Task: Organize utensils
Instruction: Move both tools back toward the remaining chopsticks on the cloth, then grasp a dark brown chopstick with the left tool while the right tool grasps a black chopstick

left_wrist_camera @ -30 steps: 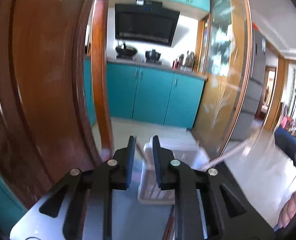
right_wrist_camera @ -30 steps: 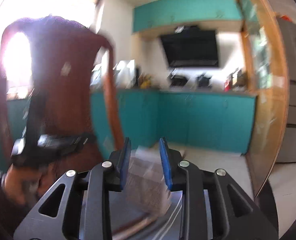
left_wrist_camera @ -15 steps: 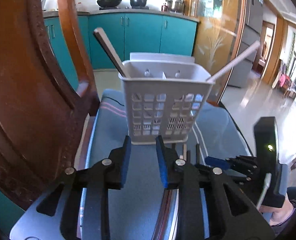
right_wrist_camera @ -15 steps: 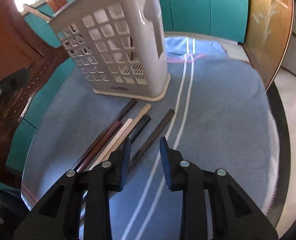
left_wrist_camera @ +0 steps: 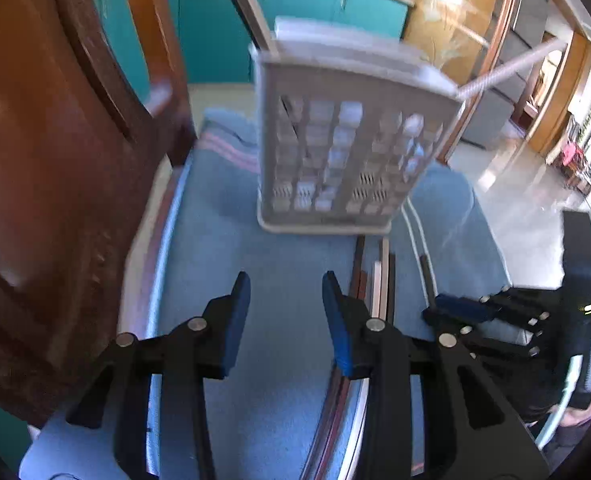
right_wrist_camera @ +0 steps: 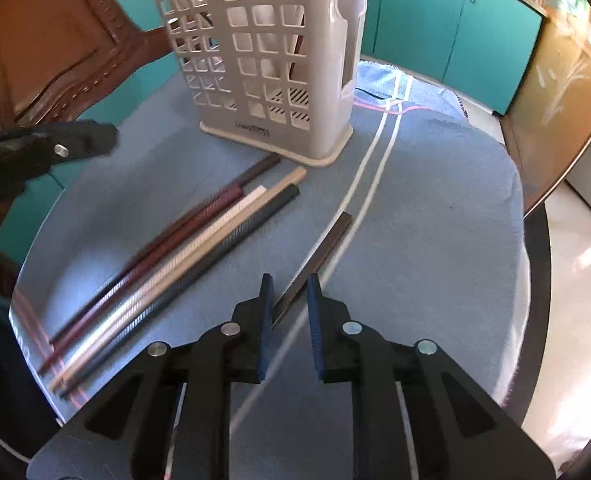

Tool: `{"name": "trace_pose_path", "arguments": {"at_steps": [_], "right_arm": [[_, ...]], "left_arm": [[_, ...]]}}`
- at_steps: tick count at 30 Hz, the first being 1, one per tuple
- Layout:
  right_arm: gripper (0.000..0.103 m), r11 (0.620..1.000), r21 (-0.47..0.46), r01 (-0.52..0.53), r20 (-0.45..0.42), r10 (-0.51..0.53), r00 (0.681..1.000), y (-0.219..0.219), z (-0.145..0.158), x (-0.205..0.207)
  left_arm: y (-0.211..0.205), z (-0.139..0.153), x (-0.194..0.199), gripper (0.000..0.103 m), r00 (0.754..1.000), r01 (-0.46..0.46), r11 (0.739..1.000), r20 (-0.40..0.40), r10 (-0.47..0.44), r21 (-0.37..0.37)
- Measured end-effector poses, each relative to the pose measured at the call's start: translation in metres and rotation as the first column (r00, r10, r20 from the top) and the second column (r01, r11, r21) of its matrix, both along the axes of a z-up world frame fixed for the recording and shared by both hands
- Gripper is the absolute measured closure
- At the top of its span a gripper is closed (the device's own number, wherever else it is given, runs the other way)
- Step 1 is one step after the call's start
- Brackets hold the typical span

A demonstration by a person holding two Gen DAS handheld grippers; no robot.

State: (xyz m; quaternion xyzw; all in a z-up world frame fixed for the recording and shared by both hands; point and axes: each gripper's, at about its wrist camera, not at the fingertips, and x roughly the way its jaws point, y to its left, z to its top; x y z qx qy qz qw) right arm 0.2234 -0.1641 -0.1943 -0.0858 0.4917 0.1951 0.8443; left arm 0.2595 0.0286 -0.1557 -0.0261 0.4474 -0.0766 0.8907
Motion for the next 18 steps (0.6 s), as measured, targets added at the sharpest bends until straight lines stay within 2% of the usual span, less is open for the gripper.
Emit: {"name": "trace_pose_path", "arguments": {"at_steps": [3,6,11,18], "right_arm": [[0.085,0.999,0.033,0.022,0.006,-0.022,1.0,-0.009,0.006,0.0],[0.083,0.998,0.04,0.042,0.018,-0.042,0.999,-0.014,0.01,0.0],[0.083,0.999,0.042,0.035,0.026,-0.036,0.999,-0.013,0.014,0.0],[0.078,0.998,0.027,0.053,0.004,-0.053,0.999,-0.01,0.005,0.007]], "left_arm": [[-0.009,-0.016,0.001,0.065,0.997,0.041,0.999,-0.06,-0.042,-0.007],[-0.023,-0.031,-0.001,0.065,0.991,0.085,0.996,-0.102,-0.083,0.02],[-0.037,-0.049,0.001,0.064,0.984,0.12,0.99,-0.143,-0.107,0.08],[-0.044,-0.056,-0.003,0.062,0.979,0.146,0.983,-0.161,-0.128,0.108]]}}
